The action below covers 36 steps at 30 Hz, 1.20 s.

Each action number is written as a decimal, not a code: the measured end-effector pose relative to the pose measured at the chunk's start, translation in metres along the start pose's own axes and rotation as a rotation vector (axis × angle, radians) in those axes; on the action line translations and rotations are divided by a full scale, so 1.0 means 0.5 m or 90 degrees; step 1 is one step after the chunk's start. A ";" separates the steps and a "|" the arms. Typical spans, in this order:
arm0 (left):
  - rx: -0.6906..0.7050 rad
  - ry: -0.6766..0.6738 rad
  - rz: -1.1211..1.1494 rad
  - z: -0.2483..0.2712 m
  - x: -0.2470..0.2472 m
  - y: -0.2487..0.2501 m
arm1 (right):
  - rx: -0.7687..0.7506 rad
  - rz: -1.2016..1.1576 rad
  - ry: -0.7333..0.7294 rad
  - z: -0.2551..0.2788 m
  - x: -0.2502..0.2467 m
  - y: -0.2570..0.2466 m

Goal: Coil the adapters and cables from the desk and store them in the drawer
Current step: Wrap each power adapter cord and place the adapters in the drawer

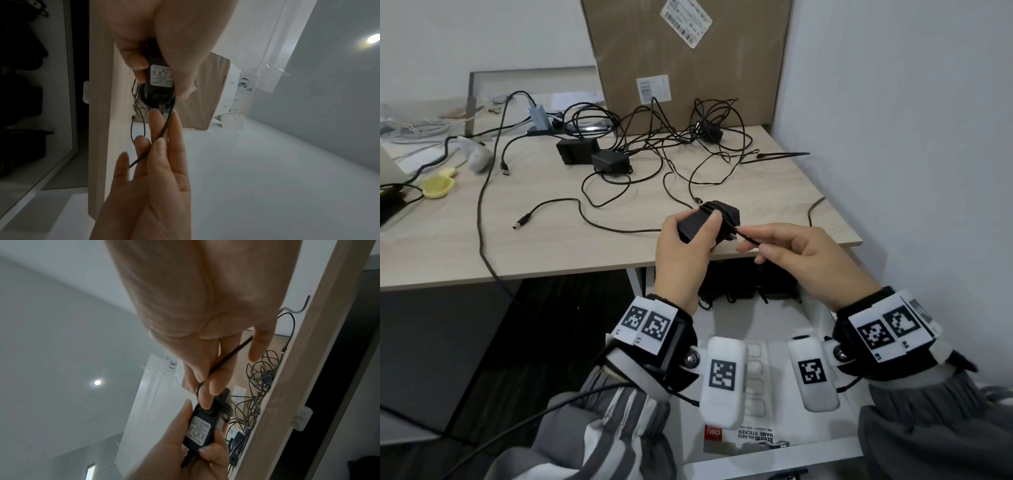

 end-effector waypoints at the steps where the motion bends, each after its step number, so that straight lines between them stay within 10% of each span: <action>1: -0.005 0.006 0.021 0.001 0.000 -0.001 | -0.001 -0.004 -0.005 0.000 0.002 0.001; 7: -0.085 0.024 0.255 -0.011 -0.002 -0.003 | 0.029 0.030 0.035 -0.006 -0.007 0.019; 12: -0.213 -0.169 0.393 -0.001 0.017 0.007 | 0.067 0.079 0.146 -0.011 -0.033 0.038; 22: -0.191 -0.414 0.097 0.016 0.030 0.005 | 0.085 0.045 0.269 -0.003 -0.079 0.045; 36: -0.109 -0.381 -0.192 0.032 0.035 -0.008 | 0.050 0.011 0.159 -0.003 -0.052 0.019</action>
Point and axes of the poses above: each hand's wrist, its own z-axis away from the middle knuckle, its own x-axis out of the palm, y = z × x, the point moved 5 cm from there along -z, towards the middle knuckle, and after that the axes turned 3 degrees about -z, right-handed, at the moved point
